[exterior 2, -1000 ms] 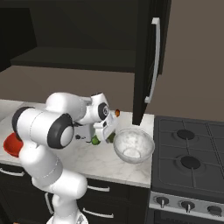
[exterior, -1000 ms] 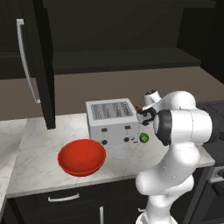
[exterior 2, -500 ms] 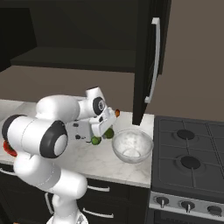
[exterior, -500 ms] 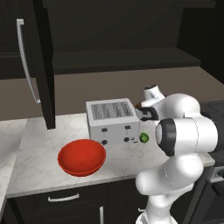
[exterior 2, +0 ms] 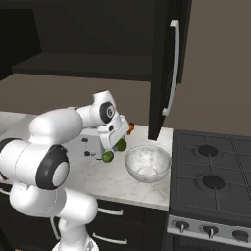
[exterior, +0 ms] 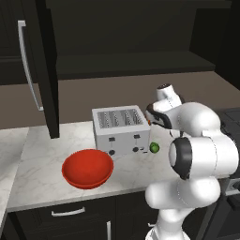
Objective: Pick both bowls and place them on the counter. Then place the lime in one bowl and place the avocado in the other bowl.
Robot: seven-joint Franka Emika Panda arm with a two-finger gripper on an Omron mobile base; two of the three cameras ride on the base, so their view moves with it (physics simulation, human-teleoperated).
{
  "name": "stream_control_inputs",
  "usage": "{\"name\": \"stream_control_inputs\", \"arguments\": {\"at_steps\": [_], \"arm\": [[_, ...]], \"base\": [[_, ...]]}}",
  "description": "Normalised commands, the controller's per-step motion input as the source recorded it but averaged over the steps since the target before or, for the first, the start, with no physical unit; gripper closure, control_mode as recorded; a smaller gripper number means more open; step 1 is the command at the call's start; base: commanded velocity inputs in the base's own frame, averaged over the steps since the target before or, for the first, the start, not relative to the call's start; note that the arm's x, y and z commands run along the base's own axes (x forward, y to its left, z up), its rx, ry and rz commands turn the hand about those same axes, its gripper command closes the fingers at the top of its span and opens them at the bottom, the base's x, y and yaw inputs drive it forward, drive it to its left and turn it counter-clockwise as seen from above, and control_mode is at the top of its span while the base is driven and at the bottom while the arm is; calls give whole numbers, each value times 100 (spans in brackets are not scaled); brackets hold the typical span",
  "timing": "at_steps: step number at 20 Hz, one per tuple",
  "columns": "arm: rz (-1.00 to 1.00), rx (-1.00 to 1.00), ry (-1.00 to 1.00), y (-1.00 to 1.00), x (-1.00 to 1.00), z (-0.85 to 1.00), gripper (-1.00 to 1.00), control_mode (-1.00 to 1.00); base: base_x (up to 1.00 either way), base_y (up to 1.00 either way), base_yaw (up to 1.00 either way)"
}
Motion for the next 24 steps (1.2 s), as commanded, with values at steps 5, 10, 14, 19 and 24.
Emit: {"name": "stream_control_inputs", "arguments": {"at_steps": [5, 10, 14, 19, 24], "arm": [[0, 0, 0, -16, -23, 28, 100, -100], [0, 0, 0, -35, -16, 12, 100, -100], [0, 0, 0, -42, -11, 2, 100, -100], [0, 0, 0, -37, -9, -3, 100, -100], [0, 2, 2, -28, 0, -20, 100, -100]], "base": [[0, 0, 0], [0, 0, 0], [0, 0, 0], [0, 0, 0], [0, 0, 0]]}}
